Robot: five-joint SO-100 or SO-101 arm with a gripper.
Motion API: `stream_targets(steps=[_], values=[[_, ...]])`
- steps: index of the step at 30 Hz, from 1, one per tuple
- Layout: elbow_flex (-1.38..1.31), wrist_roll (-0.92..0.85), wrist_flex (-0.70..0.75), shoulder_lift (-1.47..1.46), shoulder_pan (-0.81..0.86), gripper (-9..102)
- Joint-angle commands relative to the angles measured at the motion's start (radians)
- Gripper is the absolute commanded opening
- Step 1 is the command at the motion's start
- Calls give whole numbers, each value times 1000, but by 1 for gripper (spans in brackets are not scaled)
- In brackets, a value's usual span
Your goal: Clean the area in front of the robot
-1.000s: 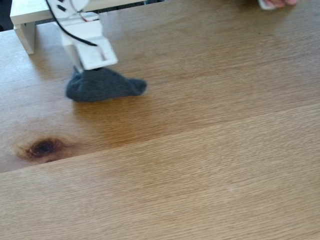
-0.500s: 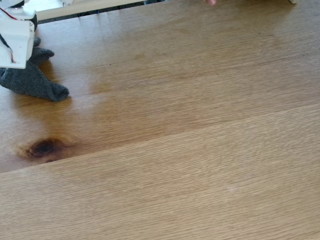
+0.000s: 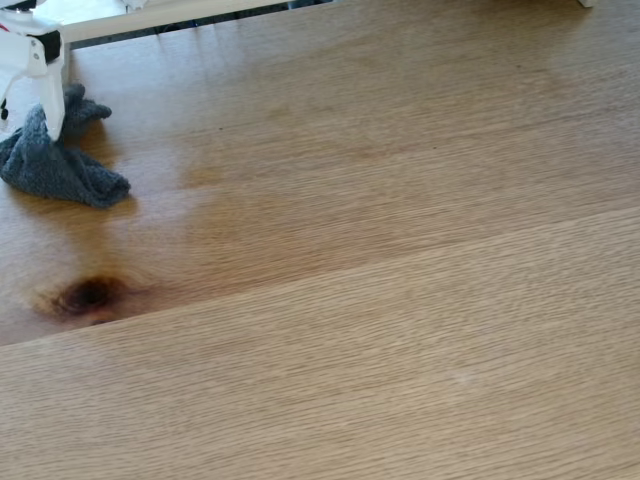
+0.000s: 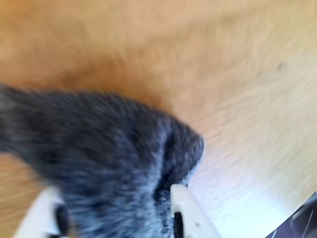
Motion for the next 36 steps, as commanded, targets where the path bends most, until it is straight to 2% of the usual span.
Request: stream_targets(steps=[1,7,15,19,28,36], values=[[-26,44,107,284,-155,15],[-11,100,272,535,-448,0],[-9,446,575,719,-630,0],[-9,522,646,796,-684,0],[-3,558,870,1028,-772,0],[247,482,928,1381,-799,0]])
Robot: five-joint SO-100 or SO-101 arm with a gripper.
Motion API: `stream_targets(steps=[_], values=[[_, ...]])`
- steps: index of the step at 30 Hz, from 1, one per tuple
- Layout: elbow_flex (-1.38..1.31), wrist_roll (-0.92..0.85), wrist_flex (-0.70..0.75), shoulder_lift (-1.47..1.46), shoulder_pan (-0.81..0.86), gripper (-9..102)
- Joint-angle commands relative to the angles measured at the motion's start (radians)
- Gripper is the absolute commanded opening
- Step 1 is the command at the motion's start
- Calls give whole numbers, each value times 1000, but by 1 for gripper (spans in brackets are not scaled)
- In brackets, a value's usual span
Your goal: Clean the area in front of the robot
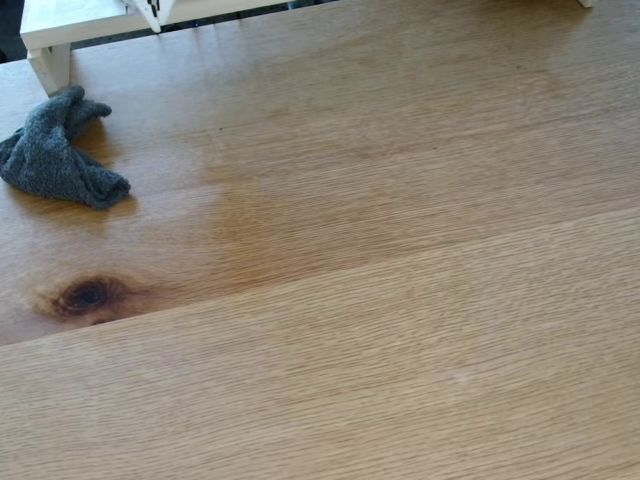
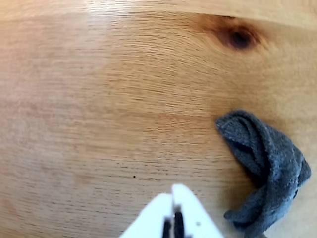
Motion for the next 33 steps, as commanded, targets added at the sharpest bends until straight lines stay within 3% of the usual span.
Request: stream_targets(steps=[1,5,14,33], values=[[114,-52,15,181,5,0],[295,-84,57,290,15,0],[563,-107,-38,290,9,0],[575,-141,-44,290,-2,0]])
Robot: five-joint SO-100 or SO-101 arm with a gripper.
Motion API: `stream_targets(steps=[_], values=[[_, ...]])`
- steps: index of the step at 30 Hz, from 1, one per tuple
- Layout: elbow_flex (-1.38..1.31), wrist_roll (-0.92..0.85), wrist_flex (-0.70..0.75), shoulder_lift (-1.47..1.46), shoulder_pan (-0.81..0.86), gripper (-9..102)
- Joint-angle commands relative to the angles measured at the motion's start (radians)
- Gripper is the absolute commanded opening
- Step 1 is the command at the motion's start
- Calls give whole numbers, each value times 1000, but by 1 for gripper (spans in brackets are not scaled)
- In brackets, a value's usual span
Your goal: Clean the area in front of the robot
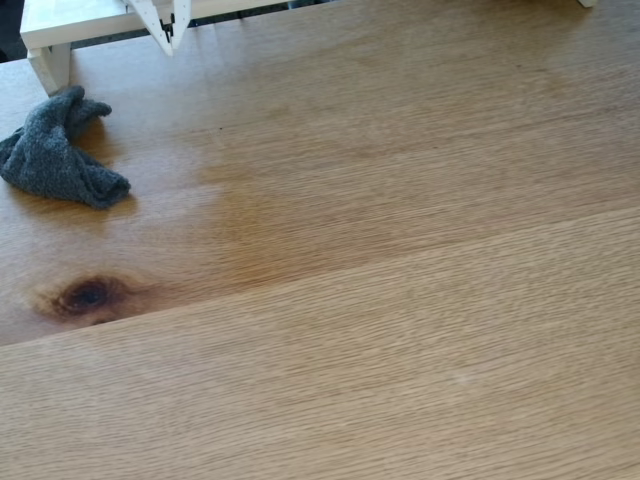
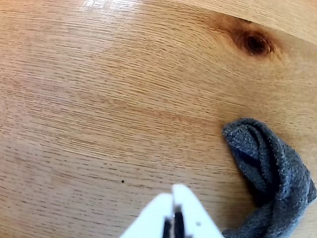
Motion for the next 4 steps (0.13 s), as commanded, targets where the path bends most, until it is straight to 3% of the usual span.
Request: stream_targets(steps=[1,4], values=[[114,-5,-21,8,2,0],[114,-5,-21,8,2,0]])
